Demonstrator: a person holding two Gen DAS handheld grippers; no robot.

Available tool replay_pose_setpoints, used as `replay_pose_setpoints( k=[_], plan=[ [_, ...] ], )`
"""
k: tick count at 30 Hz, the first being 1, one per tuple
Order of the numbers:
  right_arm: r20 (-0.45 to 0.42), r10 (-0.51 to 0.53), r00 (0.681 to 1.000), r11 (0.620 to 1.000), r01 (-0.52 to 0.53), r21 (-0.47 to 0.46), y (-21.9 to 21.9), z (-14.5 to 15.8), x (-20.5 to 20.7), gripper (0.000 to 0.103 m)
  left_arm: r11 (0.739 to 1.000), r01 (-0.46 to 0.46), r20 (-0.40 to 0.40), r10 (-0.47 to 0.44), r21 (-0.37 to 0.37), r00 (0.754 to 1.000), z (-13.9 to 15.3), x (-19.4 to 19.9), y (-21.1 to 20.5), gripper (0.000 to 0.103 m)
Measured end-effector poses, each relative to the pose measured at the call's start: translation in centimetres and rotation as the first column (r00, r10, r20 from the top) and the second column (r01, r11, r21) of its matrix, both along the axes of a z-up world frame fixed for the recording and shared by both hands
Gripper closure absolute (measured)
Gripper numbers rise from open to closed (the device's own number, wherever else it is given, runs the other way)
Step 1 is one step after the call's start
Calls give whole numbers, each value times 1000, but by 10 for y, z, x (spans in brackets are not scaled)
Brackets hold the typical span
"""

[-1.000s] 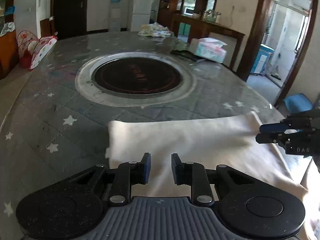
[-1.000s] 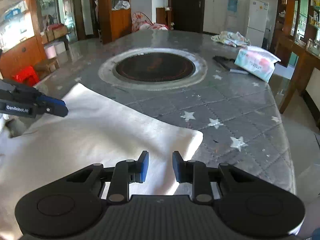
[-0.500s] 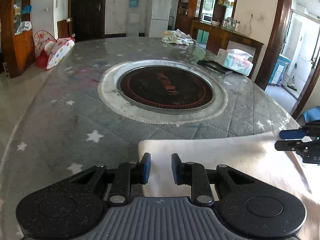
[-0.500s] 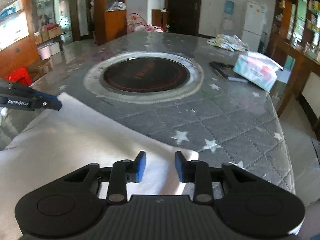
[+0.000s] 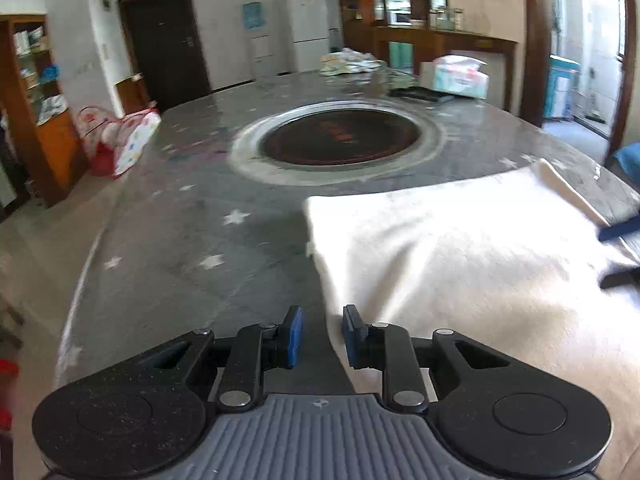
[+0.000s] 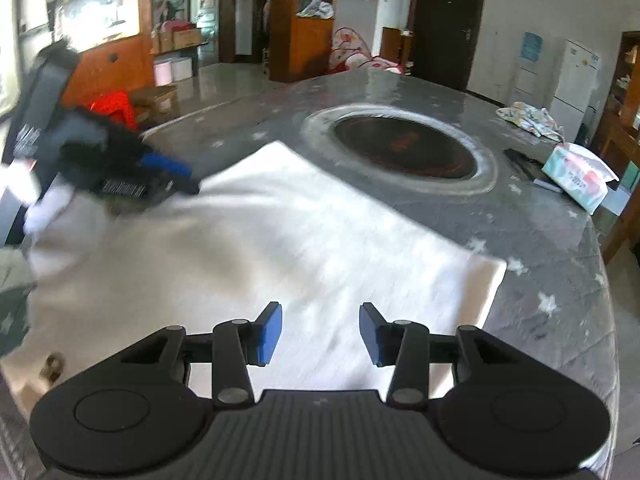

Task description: Fold clothes

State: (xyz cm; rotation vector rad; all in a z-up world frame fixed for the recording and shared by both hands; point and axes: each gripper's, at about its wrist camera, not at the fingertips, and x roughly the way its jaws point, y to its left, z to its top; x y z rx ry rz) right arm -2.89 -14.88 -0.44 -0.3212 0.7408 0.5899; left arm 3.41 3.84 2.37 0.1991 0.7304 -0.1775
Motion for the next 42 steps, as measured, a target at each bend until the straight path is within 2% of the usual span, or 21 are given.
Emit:
replay_pose_setpoints(
  k=[2, 5, 8, 11, 14, 16, 18, 21, 23, 27, 30, 33, 36, 39, 40, 42],
  plan=[
    [12, 8, 1000, 1000, -8, -20, 1, -2, -13, 56, 1000, -10, 13, 10, -19, 1000, 8, -6, 2, 79],
    [32, 11, 999, 1000, -10, -27, 3, -3, -26, 54, 997, 44, 64, -40, -63, 997, 21, -25, -5, 79],
    [29, 20, 999, 1000, -20, -16, 5, -3, -37, 53, 994, 94, 65, -91, -47, 994, 17, -40, -17, 78],
    [32, 30, 999, 999, -29, -24, 7, -6, -47, 52, 997, 75, 76, -73, -26, 994, 10, -56, -15, 78],
    [23, 16, 1000, 1000, -15, -17, 3, -9, -51, 52, 994, -11, 102, 22, -110, 995, 14, -76, 12, 78],
    [16, 5, 1000, 1000, -4, -11, -1, -12, -54, 51, 985, -95, 129, 114, -142, 985, 20, -93, 35, 78],
    [9, -8, 1000, 1000, 8, -3, -3, -14, -55, 51, 969, -187, 153, 212, -162, 965, 24, -110, 59, 78],
    [5, -24, 1000, 1000, 24, 12, -5, -15, -56, 51, 931, -308, 156, 339, -195, 928, 26, -125, 90, 76],
    [4, -33, 999, 999, 33, 19, -5, -16, -57, 51, 915, -349, 129, 378, -201, 917, 21, -127, 104, 66],
    [4, -39, 999, 999, 39, 21, -4, -16, -58, 51, 903, -380, 81, 402, -201, 912, 11, -123, 108, 64],
    [6, -39, 999, 999, 39, 18, -4, -16, -60, 51, 923, -335, 107, 359, -188, 927, 14, -123, 96, 64],
    [6, -39, 999, 999, 39, 17, -3, -16, -61, 50, 943, -302, 106, 317, -141, 942, 12, -115, 85, 64],
    [9, -40, 999, 999, 40, 14, -3, -16, -62, 50, 946, -308, 82, 316, -102, 945, 3, -102, 84, 64],
    [11, -40, 999, 999, 39, 11, -2, -16, -63, 50, 940, -326, 88, 334, -98, 938, 1, -104, 90, 80],
    [11, -40, 999, 999, 40, 11, -2, -16, -63, 50, 939, -331, 96, 340, -96, 936, 1, -105, 93, 91],
    [11, -42, 999, 999, 41, 10, -2, -16, -64, 49, 935, -342, 111, 352, -94, 930, 1, -107, 98, 98]
  ],
)
